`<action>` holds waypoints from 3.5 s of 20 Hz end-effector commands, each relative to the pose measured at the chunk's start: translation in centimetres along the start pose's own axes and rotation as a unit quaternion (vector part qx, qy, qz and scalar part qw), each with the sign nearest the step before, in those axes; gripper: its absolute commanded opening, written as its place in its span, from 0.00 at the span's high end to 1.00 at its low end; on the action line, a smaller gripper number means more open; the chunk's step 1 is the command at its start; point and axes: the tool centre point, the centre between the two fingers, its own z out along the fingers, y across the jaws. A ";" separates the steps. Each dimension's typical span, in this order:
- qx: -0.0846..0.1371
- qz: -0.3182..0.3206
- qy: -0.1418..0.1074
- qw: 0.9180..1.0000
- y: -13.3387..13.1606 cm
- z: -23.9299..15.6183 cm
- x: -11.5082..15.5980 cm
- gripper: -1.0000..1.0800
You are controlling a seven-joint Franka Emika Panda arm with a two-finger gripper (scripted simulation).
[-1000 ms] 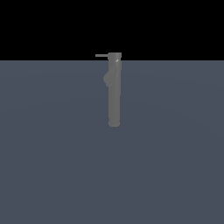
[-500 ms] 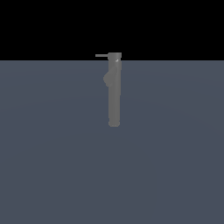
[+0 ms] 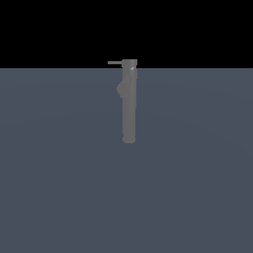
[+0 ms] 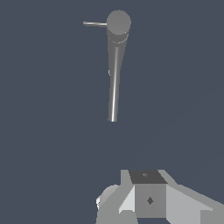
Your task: Turn on the faucet by rotating a designated handle.
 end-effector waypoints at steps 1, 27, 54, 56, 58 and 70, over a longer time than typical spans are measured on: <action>-0.002 0.002 0.001 1.000 -0.3 0.4 2.1 1.00; 0.000 0.022 0.010 1.000 -4.2 11.9 22.8 1.00; 0.005 0.027 0.011 1.000 -6.0 16.4 24.5 1.00; 0.005 0.027 0.011 1.000 -6.2 16.4 23.9 1.00; 0.005 0.027 0.011 1.000 -6.4 16.4 23.4 1.00; 0.005 0.029 0.015 0.999 -5.7 16.4 21.2 1.00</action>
